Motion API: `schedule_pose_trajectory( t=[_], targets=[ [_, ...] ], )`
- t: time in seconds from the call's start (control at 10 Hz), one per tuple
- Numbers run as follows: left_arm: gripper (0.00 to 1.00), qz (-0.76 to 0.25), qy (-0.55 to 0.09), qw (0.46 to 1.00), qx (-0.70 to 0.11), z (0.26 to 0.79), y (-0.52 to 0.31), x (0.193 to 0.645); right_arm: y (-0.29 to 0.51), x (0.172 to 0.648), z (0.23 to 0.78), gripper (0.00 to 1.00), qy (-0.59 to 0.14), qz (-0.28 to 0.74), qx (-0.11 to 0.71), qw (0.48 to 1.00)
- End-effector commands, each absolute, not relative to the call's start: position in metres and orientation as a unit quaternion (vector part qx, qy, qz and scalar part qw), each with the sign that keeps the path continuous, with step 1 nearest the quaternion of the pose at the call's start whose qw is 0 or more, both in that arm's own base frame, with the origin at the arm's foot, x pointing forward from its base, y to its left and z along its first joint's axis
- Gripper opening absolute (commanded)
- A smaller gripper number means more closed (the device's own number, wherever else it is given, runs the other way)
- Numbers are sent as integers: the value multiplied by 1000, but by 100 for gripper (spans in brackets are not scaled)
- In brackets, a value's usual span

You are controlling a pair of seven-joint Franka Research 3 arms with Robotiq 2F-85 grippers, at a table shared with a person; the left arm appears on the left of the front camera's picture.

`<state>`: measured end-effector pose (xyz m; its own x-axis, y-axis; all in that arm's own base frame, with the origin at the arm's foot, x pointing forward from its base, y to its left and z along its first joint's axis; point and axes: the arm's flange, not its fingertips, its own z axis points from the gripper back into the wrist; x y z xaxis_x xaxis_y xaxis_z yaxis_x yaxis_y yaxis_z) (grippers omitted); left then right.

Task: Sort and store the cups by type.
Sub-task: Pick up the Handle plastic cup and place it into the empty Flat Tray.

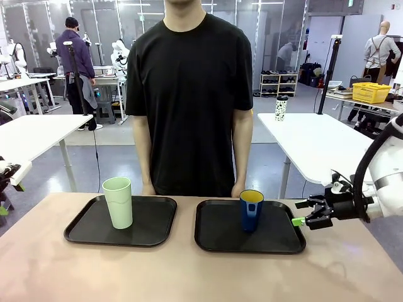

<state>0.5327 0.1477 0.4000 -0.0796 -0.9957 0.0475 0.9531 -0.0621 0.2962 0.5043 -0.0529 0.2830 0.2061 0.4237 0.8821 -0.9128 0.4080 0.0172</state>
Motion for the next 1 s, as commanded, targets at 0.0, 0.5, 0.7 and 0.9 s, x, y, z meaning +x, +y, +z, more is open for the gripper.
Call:
schedule_pose_trajectory(
  t=[0.0,0.5,0.7,0.9],
  targets=[
    [100,-728,-141,666,86,401,150,533,-39,500,299,100,-400,456,282,744],
    [100,-728,-141,666,86,401,150,533,-53,504,283,100,-428,463,286,722],
    [100,-728,-141,666,86,401,150,533,-53,504,283,100,-428,463,286,722],
    [100,-728,-141,666,86,401,150,533,-53,504,283,100,-428,463,286,722]
  ],
)
